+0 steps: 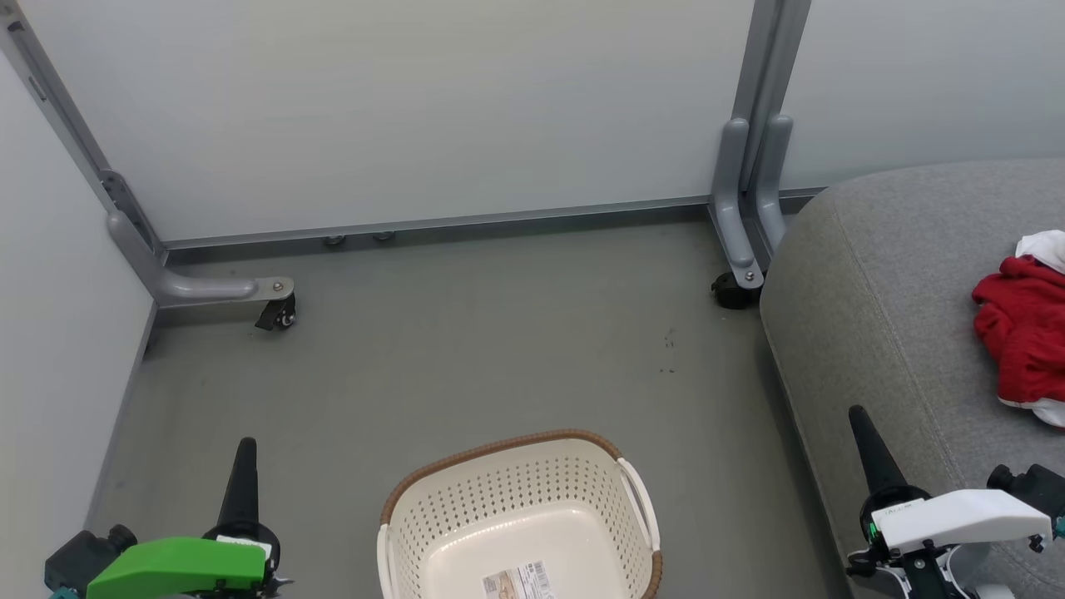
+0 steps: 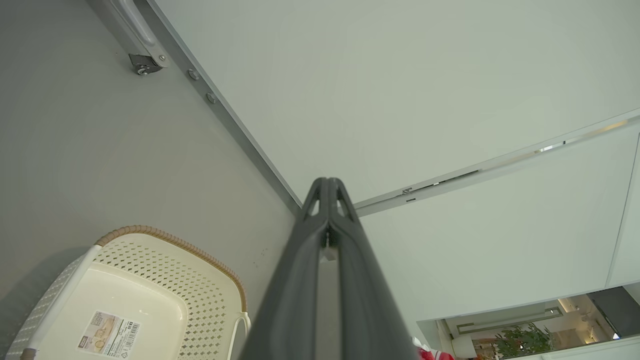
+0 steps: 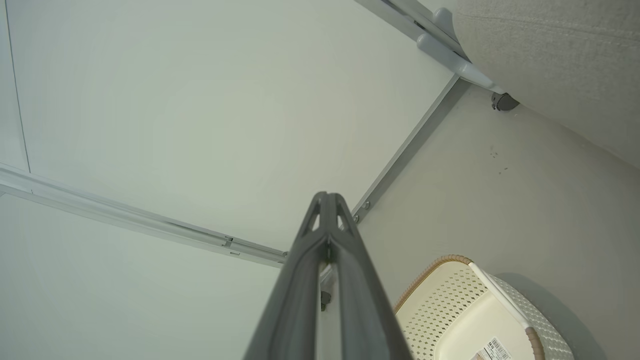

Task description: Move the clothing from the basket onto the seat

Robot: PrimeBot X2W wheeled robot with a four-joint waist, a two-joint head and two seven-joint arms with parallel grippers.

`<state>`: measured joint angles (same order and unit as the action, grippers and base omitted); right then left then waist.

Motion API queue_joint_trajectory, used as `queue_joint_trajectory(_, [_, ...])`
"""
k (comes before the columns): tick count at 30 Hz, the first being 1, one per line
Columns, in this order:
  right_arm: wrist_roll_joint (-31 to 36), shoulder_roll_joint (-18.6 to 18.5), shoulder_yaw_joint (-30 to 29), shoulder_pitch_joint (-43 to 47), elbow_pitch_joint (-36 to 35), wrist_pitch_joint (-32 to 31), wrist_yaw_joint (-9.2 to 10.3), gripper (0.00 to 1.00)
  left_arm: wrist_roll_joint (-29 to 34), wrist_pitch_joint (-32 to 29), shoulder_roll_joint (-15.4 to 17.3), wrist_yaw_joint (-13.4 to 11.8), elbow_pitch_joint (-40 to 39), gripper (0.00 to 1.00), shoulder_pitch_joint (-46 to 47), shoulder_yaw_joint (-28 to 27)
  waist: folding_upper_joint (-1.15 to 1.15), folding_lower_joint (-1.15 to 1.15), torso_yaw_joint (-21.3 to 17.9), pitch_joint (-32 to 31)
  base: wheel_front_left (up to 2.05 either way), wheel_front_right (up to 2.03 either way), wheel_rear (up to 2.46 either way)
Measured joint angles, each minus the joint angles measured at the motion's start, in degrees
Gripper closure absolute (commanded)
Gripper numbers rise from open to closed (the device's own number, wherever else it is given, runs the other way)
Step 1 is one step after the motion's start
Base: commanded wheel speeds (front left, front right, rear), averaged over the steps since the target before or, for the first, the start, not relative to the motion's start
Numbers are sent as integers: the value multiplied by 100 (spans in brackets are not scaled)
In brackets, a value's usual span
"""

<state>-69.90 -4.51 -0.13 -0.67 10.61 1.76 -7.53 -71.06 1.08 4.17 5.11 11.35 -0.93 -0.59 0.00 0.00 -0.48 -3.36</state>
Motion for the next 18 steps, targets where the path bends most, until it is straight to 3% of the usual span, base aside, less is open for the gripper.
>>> queue_joint_trajectory(18, [-957,0,-157,-208,132,-255,0,100,-880,-243,0,93,104,100,264,-159,0,0,17,123,0,0,0])
